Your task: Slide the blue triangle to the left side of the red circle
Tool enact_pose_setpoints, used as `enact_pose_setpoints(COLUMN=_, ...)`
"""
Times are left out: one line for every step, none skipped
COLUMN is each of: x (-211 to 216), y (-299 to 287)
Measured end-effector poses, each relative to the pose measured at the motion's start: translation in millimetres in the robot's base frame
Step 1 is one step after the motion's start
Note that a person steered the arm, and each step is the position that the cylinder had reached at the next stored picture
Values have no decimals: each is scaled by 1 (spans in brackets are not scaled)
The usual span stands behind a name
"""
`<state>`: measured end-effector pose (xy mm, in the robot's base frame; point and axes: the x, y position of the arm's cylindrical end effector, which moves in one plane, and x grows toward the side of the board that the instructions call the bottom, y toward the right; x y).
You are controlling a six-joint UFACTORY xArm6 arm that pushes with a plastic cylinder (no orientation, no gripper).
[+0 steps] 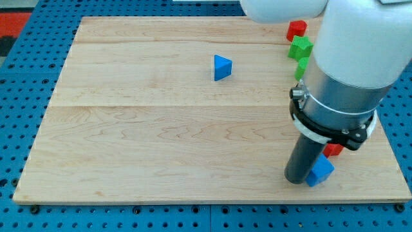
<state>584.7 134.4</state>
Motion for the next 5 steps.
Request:
enact_pose_setpoints(x=-13, y=5)
enact_pose_setpoints(x=-21, y=11)
enact_pose_setpoints(x=-23, y=32)
enact_pose_setpoints(x=-23, y=32)
enact_pose_setpoints(x=-48, y=-60)
